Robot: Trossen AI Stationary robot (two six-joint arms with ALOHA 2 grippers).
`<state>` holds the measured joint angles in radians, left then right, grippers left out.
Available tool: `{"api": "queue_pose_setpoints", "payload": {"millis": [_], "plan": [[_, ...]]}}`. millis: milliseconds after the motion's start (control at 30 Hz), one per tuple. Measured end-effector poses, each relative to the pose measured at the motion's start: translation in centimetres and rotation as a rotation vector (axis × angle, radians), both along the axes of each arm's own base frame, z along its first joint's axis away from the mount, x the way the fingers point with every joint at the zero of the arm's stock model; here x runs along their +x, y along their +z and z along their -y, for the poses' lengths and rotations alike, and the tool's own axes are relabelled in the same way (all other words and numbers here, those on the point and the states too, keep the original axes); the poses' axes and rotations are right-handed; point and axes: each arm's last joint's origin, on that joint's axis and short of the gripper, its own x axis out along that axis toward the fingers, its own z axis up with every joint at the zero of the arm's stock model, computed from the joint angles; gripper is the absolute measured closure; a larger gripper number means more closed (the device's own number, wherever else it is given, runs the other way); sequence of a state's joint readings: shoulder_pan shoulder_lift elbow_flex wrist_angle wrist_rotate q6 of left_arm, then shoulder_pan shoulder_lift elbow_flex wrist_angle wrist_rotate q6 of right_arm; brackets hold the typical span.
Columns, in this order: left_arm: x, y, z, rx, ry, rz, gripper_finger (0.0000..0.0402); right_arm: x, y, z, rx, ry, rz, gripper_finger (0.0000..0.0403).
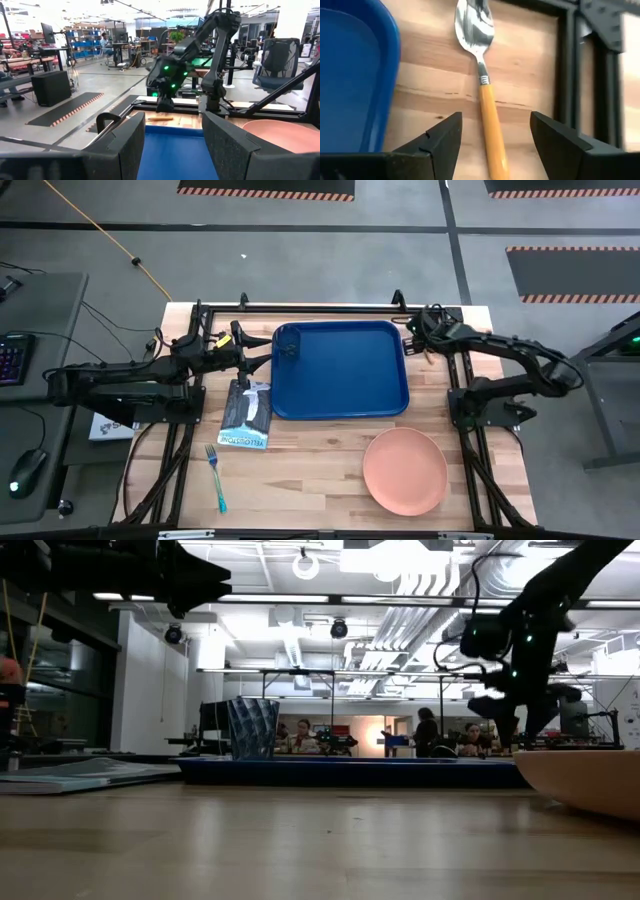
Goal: Pick and place plate/cup/fork/spoon on tray
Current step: Put the yellow spoon on the right side of the blue tray
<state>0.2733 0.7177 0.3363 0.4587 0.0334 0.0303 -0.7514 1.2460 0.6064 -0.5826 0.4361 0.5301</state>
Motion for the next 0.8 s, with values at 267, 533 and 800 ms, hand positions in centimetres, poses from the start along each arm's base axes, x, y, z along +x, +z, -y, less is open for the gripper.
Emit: {"api": "queue_pose_setpoints", "payload": {"millis": [267,533,800], "plan": [[0.0,0.0,0.0,0.0,0.0,0.002,0.0216,-0.2,-1.7,3.3,0.046,0.051,0.08,0.0179],[0.0,0.0,0.0,-0.002,0.0,0.002,0.0216,0.3,-2.0,4.1,0.048,-0.016,0.057,0.0227],[0.0,0.0,0.0,-0.001,0.0,0.002,0.0216,1.1,-3.0,4.3,0.016,-0.056,-0.033,0.0275]]}}
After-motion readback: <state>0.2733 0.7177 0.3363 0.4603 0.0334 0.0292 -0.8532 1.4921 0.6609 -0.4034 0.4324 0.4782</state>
